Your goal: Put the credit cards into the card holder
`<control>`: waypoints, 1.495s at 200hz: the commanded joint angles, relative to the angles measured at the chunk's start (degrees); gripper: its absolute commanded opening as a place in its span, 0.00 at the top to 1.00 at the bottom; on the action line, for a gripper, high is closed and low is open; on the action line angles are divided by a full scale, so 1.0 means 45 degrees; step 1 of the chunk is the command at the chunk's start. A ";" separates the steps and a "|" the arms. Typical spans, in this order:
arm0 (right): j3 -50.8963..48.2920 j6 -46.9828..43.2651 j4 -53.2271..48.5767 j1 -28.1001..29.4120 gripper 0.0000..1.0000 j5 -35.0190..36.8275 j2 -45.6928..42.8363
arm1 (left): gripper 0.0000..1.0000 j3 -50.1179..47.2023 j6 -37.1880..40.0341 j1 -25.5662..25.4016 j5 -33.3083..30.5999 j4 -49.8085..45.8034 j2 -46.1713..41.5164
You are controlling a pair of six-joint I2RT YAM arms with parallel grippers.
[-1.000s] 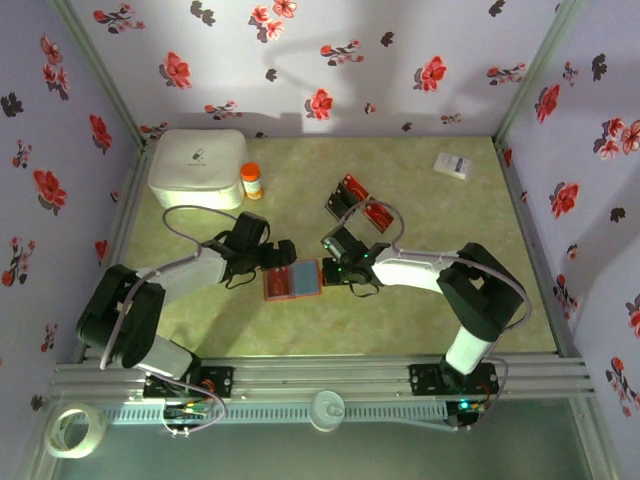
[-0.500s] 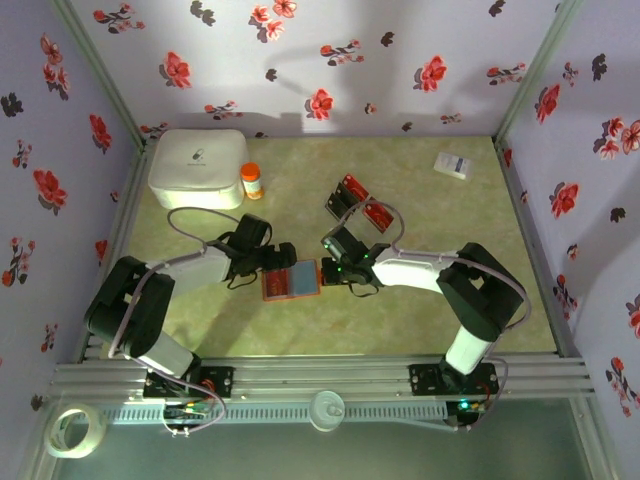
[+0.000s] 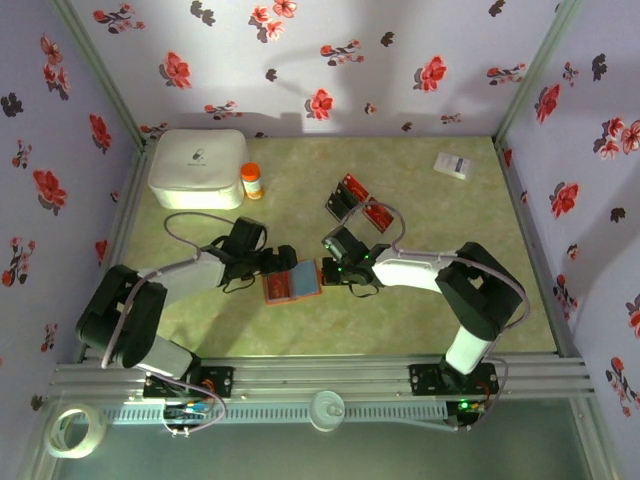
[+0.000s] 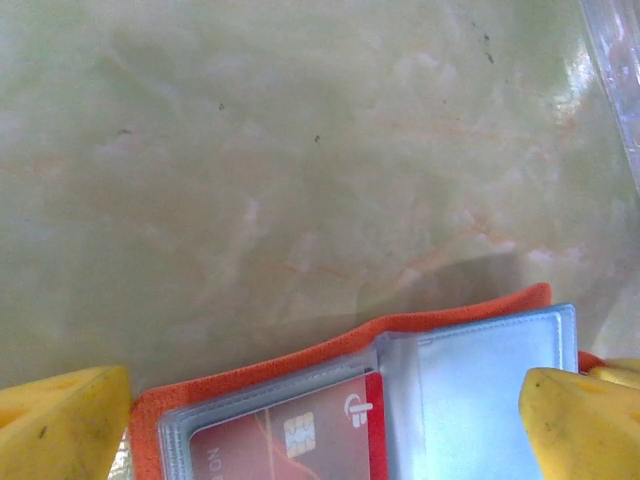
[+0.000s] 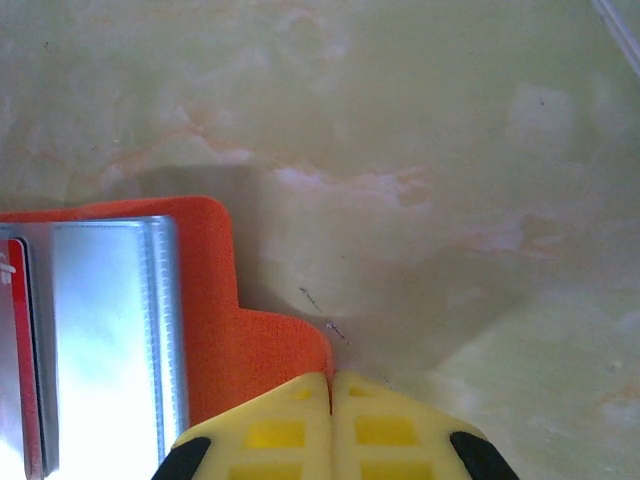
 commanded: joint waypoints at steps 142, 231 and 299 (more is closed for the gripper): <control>-0.0236 0.0459 0.0614 -0.0061 1.00 -0.0532 0.0444 | 0.00 -0.0071 -0.2862 -0.0853 0.1573 0.3044 -0.1817; -0.0382 0.0558 0.0758 -0.0210 1.00 -0.0776 0.0076 | 0.00 0.0077 -0.3405 -0.1941 0.1128 0.4332 -0.0077; -0.0919 0.0689 0.0227 -0.0292 0.70 -0.0582 -0.1452 | 0.00 -0.0193 -0.3814 -0.2370 -0.0236 0.4717 0.0920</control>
